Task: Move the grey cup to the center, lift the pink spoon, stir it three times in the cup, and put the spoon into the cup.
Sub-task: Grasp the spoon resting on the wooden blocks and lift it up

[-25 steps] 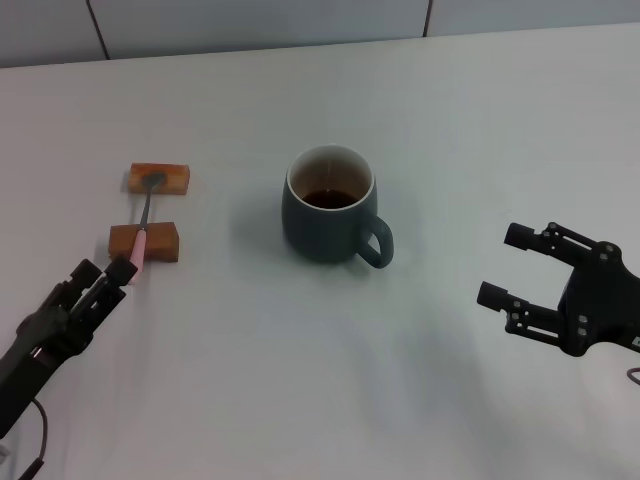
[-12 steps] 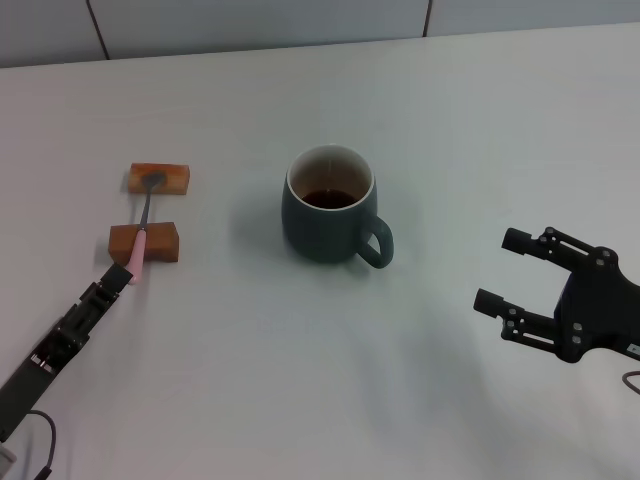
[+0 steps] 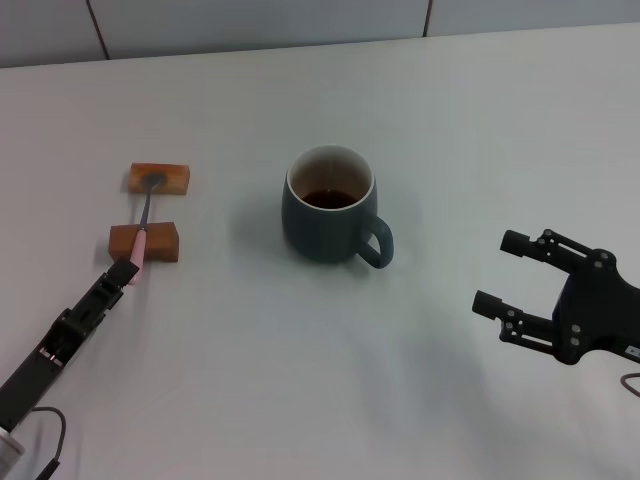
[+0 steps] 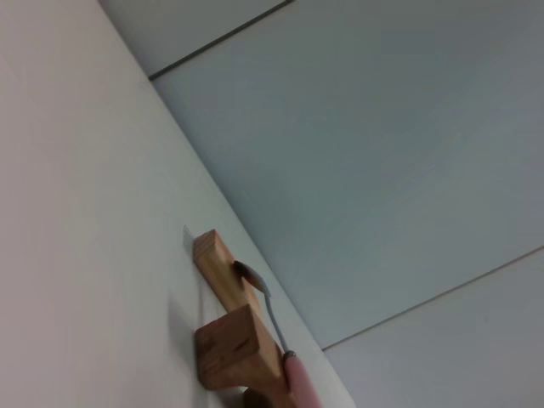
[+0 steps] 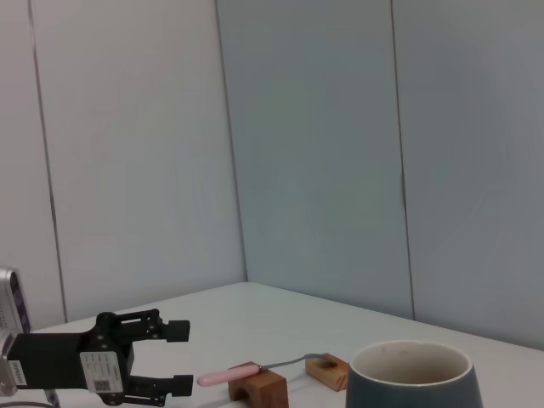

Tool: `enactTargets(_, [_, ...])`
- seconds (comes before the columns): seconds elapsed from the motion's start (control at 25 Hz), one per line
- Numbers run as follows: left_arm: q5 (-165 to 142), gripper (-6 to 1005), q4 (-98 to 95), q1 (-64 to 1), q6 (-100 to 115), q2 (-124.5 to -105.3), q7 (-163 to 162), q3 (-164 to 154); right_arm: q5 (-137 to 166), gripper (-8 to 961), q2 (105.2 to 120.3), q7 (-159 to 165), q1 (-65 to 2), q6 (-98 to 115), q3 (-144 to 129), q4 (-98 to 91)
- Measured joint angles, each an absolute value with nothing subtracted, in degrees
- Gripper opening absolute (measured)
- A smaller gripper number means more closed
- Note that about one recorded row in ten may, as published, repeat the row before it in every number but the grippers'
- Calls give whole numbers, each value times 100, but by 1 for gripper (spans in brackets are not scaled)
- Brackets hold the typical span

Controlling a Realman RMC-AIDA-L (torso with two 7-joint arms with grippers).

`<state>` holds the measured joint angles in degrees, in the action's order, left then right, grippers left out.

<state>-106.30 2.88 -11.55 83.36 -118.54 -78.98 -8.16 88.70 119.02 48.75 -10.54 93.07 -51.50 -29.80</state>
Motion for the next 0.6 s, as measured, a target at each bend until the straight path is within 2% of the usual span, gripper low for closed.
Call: enactTargets(0.6, [-10618,854,345,-1271,8087,-11856,-8308,-782,8869,786,11900,4869,-1056,9297,-5150,-2929])
